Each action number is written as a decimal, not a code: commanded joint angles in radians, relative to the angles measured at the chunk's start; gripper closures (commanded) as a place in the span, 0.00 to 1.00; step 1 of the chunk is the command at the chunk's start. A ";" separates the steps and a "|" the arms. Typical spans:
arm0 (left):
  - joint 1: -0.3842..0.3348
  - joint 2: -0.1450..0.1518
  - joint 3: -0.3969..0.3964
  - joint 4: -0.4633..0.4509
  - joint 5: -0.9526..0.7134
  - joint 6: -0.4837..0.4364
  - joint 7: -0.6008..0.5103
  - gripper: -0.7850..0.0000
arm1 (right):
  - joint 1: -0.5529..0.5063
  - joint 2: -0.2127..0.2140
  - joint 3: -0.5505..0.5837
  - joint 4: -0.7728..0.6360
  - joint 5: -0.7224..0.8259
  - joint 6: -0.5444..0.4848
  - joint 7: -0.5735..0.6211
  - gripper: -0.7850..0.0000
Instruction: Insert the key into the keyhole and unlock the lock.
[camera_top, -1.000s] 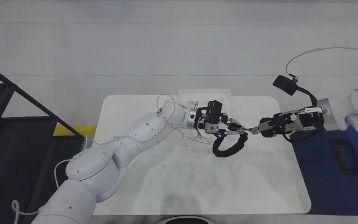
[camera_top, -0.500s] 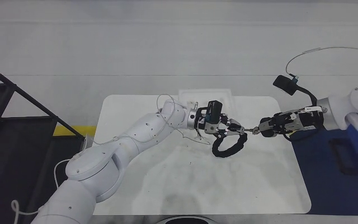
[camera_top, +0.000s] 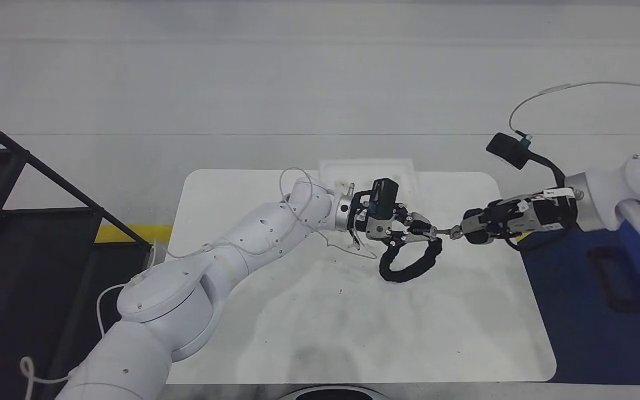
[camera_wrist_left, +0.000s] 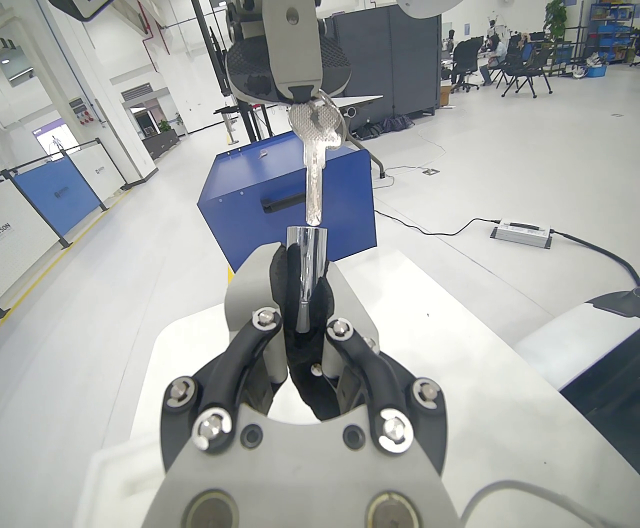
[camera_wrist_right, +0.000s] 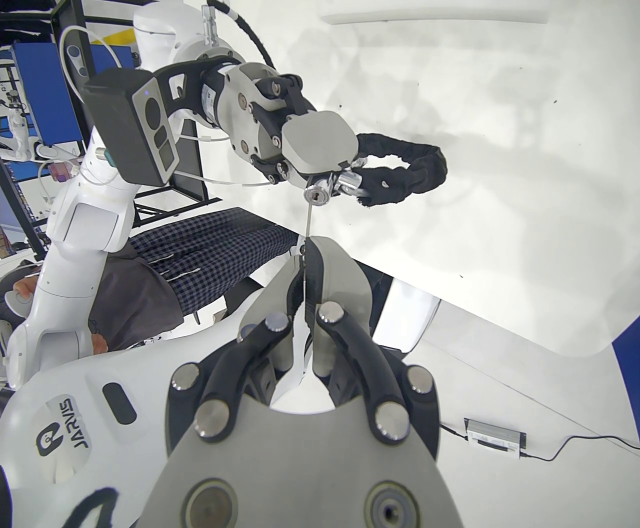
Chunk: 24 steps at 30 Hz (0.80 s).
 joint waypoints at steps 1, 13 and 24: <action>0.000 0.001 0.001 -0.002 -0.003 -0.001 -0.001 1.00 | 0.002 -0.001 -0.003 0.000 0.000 0.001 -0.001 1.00; 0.001 0.007 0.005 -0.009 -0.028 -0.012 -0.012 1.00 | 0.014 -0.005 -0.017 0.003 0.003 0.007 -0.007 1.00; 0.006 0.013 0.007 -0.011 -0.050 -0.023 -0.023 1.00 | 0.022 -0.007 -0.027 0.009 0.004 0.008 -0.008 1.00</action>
